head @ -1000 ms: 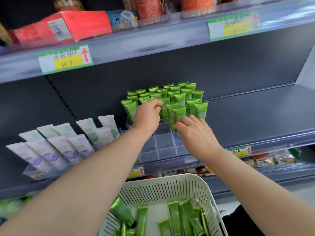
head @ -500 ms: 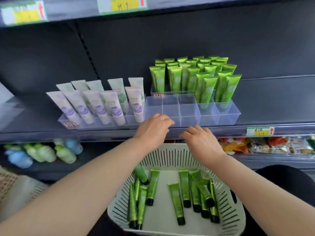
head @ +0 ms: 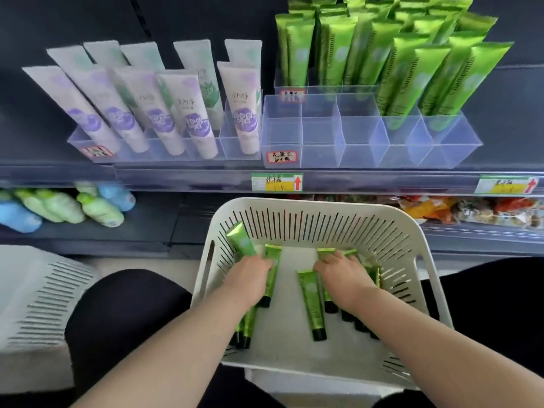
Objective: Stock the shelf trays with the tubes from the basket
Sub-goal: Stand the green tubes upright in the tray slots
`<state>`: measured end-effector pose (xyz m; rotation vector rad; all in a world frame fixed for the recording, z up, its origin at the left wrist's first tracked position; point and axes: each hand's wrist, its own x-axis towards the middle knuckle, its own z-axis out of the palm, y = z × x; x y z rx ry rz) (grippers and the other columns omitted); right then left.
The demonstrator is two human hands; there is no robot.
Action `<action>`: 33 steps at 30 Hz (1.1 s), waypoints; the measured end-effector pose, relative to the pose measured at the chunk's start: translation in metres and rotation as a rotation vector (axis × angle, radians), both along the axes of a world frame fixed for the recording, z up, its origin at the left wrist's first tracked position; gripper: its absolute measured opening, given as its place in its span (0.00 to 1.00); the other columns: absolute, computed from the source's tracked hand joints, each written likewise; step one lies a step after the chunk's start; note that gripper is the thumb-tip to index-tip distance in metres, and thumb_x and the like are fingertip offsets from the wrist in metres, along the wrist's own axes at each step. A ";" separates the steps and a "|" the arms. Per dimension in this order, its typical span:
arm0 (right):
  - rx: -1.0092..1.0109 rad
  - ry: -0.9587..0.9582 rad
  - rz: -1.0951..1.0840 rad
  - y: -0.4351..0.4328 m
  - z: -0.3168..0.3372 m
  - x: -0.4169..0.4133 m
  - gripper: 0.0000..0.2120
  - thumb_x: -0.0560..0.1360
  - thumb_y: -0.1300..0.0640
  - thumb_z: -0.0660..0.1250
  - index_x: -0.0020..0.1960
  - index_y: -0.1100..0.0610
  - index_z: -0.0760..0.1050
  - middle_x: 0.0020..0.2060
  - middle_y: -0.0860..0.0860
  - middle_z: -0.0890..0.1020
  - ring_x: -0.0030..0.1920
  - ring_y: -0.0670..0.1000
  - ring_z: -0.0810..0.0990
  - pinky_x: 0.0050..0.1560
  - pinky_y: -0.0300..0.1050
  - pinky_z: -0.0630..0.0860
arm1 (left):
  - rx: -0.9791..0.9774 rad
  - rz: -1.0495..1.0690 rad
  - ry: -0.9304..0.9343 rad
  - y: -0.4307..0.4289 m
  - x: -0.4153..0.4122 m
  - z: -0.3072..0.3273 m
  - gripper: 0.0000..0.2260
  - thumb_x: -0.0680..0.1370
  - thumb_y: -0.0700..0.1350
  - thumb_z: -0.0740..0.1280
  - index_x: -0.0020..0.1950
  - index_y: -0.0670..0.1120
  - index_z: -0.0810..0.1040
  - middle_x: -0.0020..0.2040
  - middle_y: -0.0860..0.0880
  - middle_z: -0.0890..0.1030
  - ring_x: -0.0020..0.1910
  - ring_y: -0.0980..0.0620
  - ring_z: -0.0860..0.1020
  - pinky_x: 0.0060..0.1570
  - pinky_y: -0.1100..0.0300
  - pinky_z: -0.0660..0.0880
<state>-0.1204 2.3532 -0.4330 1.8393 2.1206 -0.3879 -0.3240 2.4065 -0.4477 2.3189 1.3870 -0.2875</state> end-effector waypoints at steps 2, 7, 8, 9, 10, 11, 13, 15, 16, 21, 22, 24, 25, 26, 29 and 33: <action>-0.054 -0.012 -0.024 0.004 -0.013 -0.003 0.23 0.72 0.65 0.62 0.66 0.54 0.68 0.63 0.54 0.72 0.65 0.56 0.66 0.63 0.52 0.65 | -0.048 0.049 -0.002 0.001 -0.002 -0.011 0.19 0.76 0.31 0.62 0.63 0.46 0.77 0.55 0.45 0.77 0.55 0.43 0.78 0.55 0.47 0.76; -0.136 -0.014 0.001 0.018 -0.040 -0.014 0.25 0.76 0.62 0.61 0.71 0.54 0.61 0.69 0.54 0.67 0.71 0.56 0.60 0.66 0.53 0.62 | -0.076 0.079 0.035 0.001 0.004 -0.025 0.15 0.76 0.32 0.62 0.61 0.41 0.74 0.55 0.43 0.75 0.55 0.43 0.75 0.52 0.50 0.74; -0.156 -0.015 0.007 0.019 -0.044 -0.016 0.27 0.76 0.62 0.61 0.73 0.54 0.58 0.71 0.53 0.64 0.74 0.56 0.56 0.68 0.54 0.60 | -0.072 0.075 0.041 0.001 0.007 -0.026 0.14 0.76 0.32 0.61 0.60 0.40 0.73 0.56 0.42 0.75 0.55 0.43 0.74 0.51 0.51 0.73; -0.177 -0.017 0.008 0.019 -0.048 -0.016 0.29 0.76 0.62 0.60 0.75 0.54 0.55 0.73 0.53 0.62 0.75 0.56 0.52 0.69 0.54 0.58 | -0.066 0.071 0.047 0.002 0.010 -0.027 0.14 0.75 0.31 0.61 0.60 0.40 0.73 0.57 0.42 0.74 0.56 0.43 0.73 0.52 0.51 0.72; -0.194 -0.019 0.005 0.018 -0.052 -0.017 0.30 0.77 0.62 0.60 0.76 0.54 0.53 0.74 0.53 0.61 0.76 0.55 0.49 0.69 0.55 0.57 | -0.060 0.064 0.053 0.002 0.013 -0.029 0.15 0.74 0.30 0.60 0.60 0.40 0.73 0.58 0.42 0.74 0.57 0.43 0.72 0.52 0.51 0.72; -0.200 -0.017 -0.003 0.016 -0.056 -0.016 0.30 0.77 0.61 0.59 0.76 0.54 0.52 0.74 0.52 0.60 0.76 0.54 0.49 0.70 0.55 0.56 | -0.056 0.054 0.056 0.002 0.015 -0.032 0.17 0.73 0.29 0.60 0.61 0.40 0.72 0.59 0.42 0.73 0.58 0.42 0.72 0.54 0.50 0.72; -0.186 -0.015 -0.027 0.014 -0.058 -0.014 0.28 0.78 0.58 0.59 0.75 0.53 0.55 0.73 0.52 0.63 0.75 0.54 0.53 0.68 0.54 0.58 | -0.066 0.037 0.067 0.002 0.019 -0.037 0.20 0.73 0.28 0.60 0.63 0.40 0.72 0.61 0.42 0.73 0.59 0.43 0.71 0.56 0.50 0.73; -0.183 -0.028 -0.043 0.015 -0.055 -0.012 0.27 0.75 0.53 0.65 0.71 0.54 0.61 0.68 0.52 0.68 0.70 0.55 0.61 0.66 0.52 0.60 | -0.083 0.046 0.075 0.000 0.021 -0.042 0.19 0.74 0.30 0.60 0.64 0.41 0.72 0.62 0.43 0.72 0.59 0.43 0.71 0.58 0.50 0.73; -0.206 -0.030 -0.047 0.017 -0.052 -0.011 0.28 0.72 0.51 0.68 0.69 0.54 0.64 0.65 0.52 0.70 0.68 0.55 0.63 0.65 0.52 0.61 | -0.089 0.058 0.080 -0.001 0.021 -0.044 0.19 0.75 0.30 0.61 0.64 0.41 0.73 0.63 0.44 0.72 0.59 0.43 0.71 0.58 0.50 0.73; -0.271 0.251 -0.220 0.023 -0.025 0.003 0.21 0.71 0.52 0.73 0.63 0.48 0.75 0.59 0.50 0.77 0.60 0.52 0.74 0.57 0.45 0.72 | -0.066 0.061 0.141 -0.004 0.027 -0.044 0.17 0.73 0.27 0.59 0.59 0.39 0.75 0.62 0.43 0.69 0.54 0.42 0.72 0.53 0.49 0.75; -0.290 0.326 -0.262 0.022 -0.019 0.008 0.19 0.72 0.53 0.72 0.62 0.48 0.75 0.58 0.49 0.78 0.57 0.51 0.76 0.55 0.44 0.73 | -0.059 0.036 0.174 -0.005 0.028 -0.044 0.16 0.73 0.28 0.60 0.58 0.38 0.76 0.61 0.42 0.69 0.54 0.42 0.72 0.52 0.49 0.75; -0.302 0.413 -0.332 0.021 -0.004 0.019 0.18 0.73 0.55 0.71 0.62 0.49 0.76 0.57 0.49 0.78 0.54 0.50 0.77 0.55 0.43 0.75 | -0.070 -0.020 0.220 -0.008 0.030 -0.046 0.14 0.75 0.29 0.61 0.58 0.38 0.76 0.59 0.42 0.70 0.55 0.41 0.72 0.51 0.50 0.74; -0.275 0.437 -0.368 0.019 0.002 0.026 0.18 0.73 0.56 0.71 0.63 0.49 0.76 0.58 0.49 0.79 0.54 0.50 0.78 0.55 0.44 0.76 | -0.086 -0.041 0.224 -0.009 0.031 -0.046 0.12 0.76 0.31 0.61 0.57 0.39 0.76 0.58 0.42 0.72 0.55 0.40 0.72 0.51 0.49 0.74; -0.236 0.453 -0.395 0.018 0.008 0.032 0.18 0.74 0.56 0.70 0.63 0.49 0.76 0.58 0.49 0.79 0.54 0.50 0.78 0.56 0.43 0.75 | -0.107 -0.057 0.221 -0.011 0.032 -0.047 0.11 0.77 0.32 0.60 0.57 0.39 0.76 0.56 0.41 0.73 0.55 0.40 0.74 0.51 0.48 0.74; -0.122 0.502 -0.439 0.015 0.019 0.044 0.17 0.75 0.56 0.69 0.64 0.50 0.76 0.58 0.48 0.79 0.55 0.49 0.77 0.56 0.42 0.73 | -0.153 -0.019 0.164 -0.013 0.038 -0.046 0.08 0.78 0.36 0.61 0.55 0.41 0.76 0.52 0.41 0.75 0.52 0.39 0.77 0.49 0.47 0.76; -0.046 0.517 -0.451 0.004 0.022 0.045 0.17 0.74 0.56 0.69 0.63 0.50 0.75 0.56 0.47 0.80 0.54 0.49 0.78 0.54 0.42 0.74 | -0.137 0.150 0.024 -0.005 0.053 -0.044 0.11 0.77 0.45 0.66 0.57 0.42 0.72 0.54 0.43 0.75 0.53 0.40 0.76 0.47 0.51 0.74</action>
